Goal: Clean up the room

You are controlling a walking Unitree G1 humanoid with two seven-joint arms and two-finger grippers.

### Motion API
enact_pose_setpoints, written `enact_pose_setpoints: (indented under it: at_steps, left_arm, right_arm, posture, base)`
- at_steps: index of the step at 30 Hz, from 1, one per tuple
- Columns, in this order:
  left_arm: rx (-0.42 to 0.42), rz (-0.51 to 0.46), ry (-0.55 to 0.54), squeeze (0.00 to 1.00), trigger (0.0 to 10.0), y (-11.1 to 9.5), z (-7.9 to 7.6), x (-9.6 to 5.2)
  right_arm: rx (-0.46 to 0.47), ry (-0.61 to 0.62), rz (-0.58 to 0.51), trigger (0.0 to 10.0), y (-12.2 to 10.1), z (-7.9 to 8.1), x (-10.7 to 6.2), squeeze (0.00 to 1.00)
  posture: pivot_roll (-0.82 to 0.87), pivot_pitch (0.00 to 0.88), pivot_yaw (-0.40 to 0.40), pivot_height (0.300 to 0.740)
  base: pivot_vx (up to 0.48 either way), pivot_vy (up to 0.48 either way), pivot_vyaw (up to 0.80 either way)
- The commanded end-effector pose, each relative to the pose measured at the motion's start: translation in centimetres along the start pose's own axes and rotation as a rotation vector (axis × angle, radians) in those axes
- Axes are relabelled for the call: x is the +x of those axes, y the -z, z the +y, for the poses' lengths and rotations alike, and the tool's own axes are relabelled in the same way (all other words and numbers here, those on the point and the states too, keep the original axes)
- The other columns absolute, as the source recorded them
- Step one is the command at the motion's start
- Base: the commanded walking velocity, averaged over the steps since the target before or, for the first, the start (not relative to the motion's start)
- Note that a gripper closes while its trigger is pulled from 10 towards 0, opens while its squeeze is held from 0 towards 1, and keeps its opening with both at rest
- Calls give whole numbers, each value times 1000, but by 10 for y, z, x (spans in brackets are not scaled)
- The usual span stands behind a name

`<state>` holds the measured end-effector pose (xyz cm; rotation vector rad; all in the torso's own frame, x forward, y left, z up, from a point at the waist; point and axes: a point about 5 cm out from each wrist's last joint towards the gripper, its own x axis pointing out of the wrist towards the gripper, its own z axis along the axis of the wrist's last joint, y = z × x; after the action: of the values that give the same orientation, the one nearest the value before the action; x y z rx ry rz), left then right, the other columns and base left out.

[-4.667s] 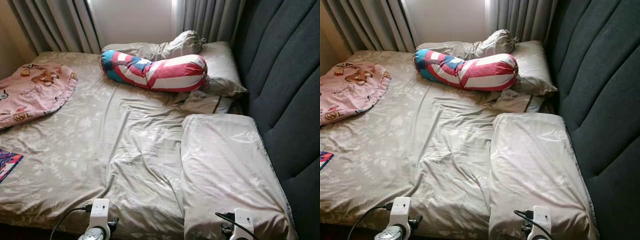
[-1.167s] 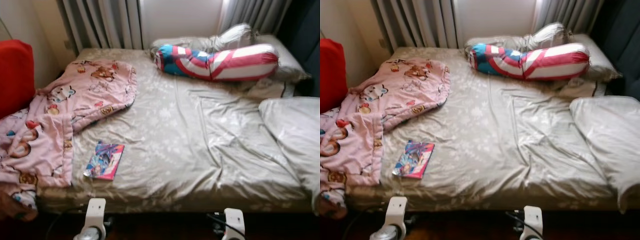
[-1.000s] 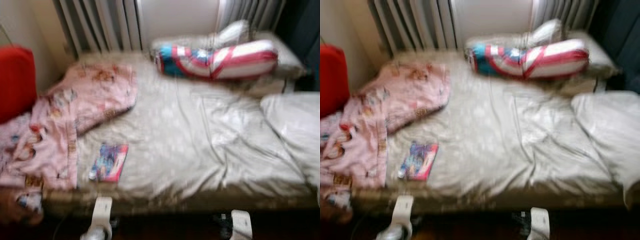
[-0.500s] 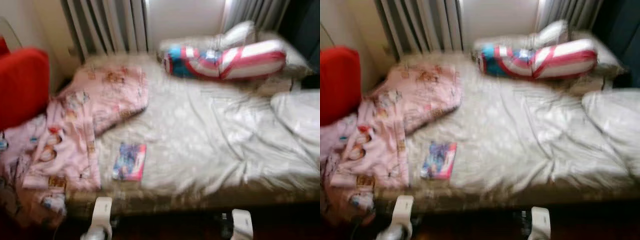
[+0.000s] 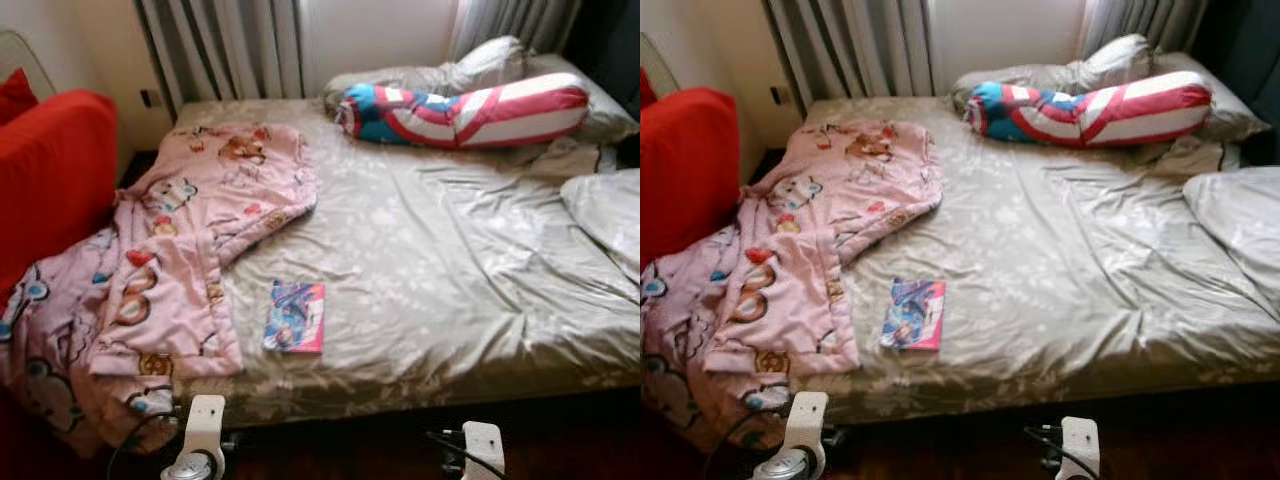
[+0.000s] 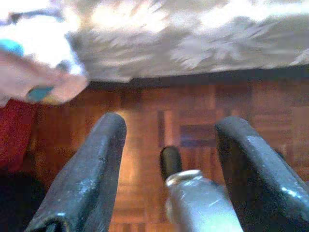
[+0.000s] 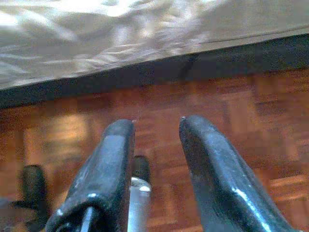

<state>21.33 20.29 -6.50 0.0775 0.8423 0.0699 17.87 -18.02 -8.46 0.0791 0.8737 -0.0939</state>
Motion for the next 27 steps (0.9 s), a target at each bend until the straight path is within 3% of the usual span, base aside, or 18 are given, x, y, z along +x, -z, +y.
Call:
enact_pose_setpoints:
  at_steps: [1, 5, 27]
  left_arm:
    - [-6, 3, 1, 0, 10000, 1, -1, 0]
    - [-6, 3, 1, 0, 10000, 1, -1, 0]
    - [-6, 1, 18, 0, 10000, 0, -2, 0]
  right_arm:
    - [-3, 3, 27, 10000, 10, -2, -3, 0]
    - [-7, 3, 38, 10000, 14, -3, -4, 0]
    - [-19, -4, 65, 10000, 17, -1, -4, 0]
  posture:
    - [-85, 51, -19, 740]
    - [-85, 52, -19, 740]
    - [-83, 41, -17, 740]
  base:
    - [0, 352, 0]
    - [0, 338, 0]
    - [0, 0, 0]
